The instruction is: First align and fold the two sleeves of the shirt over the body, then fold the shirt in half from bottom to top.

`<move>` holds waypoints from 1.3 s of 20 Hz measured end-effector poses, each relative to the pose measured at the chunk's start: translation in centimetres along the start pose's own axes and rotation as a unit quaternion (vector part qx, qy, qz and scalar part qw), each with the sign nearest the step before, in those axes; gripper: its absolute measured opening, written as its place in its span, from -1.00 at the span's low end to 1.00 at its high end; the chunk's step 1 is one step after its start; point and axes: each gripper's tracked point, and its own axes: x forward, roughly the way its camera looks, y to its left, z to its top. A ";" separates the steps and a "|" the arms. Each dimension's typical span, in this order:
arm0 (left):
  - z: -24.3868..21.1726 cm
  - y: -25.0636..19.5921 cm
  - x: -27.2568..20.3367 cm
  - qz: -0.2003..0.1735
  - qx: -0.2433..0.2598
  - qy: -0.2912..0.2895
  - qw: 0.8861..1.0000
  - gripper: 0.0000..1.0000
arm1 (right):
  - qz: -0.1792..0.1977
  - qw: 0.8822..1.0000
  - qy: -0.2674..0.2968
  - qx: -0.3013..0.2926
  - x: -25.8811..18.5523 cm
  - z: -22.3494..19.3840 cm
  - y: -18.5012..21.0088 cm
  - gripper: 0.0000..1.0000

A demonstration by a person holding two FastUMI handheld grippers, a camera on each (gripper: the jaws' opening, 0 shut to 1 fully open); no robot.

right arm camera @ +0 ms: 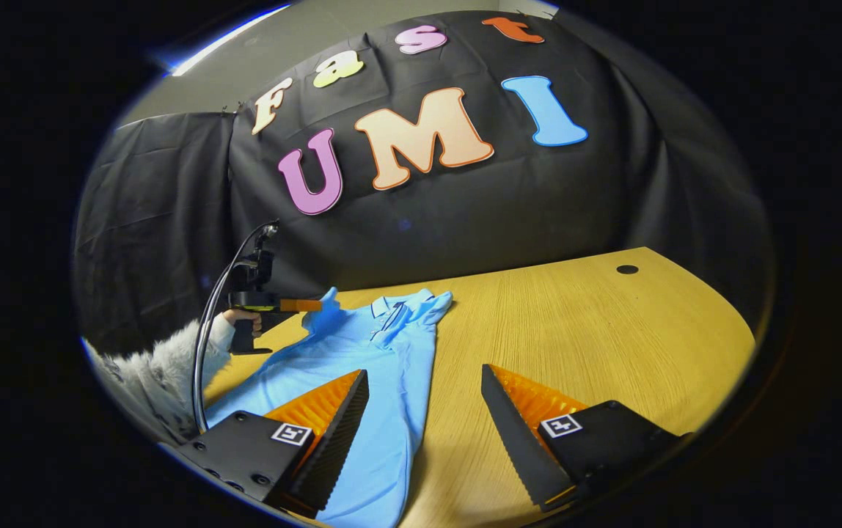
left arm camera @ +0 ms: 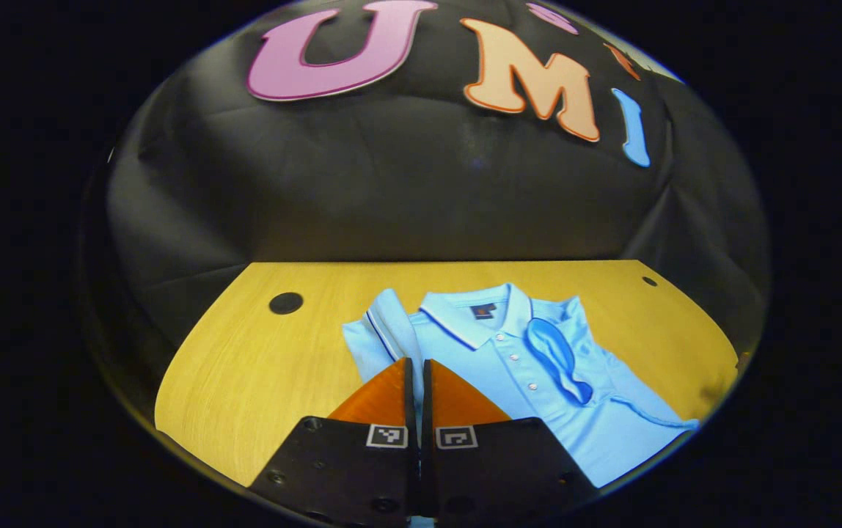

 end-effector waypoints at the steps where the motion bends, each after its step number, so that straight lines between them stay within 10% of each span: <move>1: 0.0 -1.2 0.5 -0.009 0.009 0.004 1.000 -1.00 | 0.001 1.000 0.000 0.000 0.0 -0.1 0.1 0.94; 12: -1.7 -7.4 1.0 -0.020 0.043 0.016 0.999 -0.78 | -0.002 1.000 0.005 -0.015 0.1 -1.1 0.6 0.94; 13: -1.2 -7.2 -0.1 -0.013 0.047 0.003 0.999 -0.58 | 0.000 1.000 0.007 -0.016 0.2 -1.3 0.7 0.94; 15: -0.6 -6.4 -2.7 0.013 0.062 -0.020 0.998 0.63 | 0.005 1.000 0.012 -0.017 0.3 -1.9 1.2 0.94; 26: -8.4 -3.2 -19.8 0.055 0.099 0.001 0.994 0.80 | 0.030 0.998 0.028 -0.055 -1.7 -7.0 5.7 0.94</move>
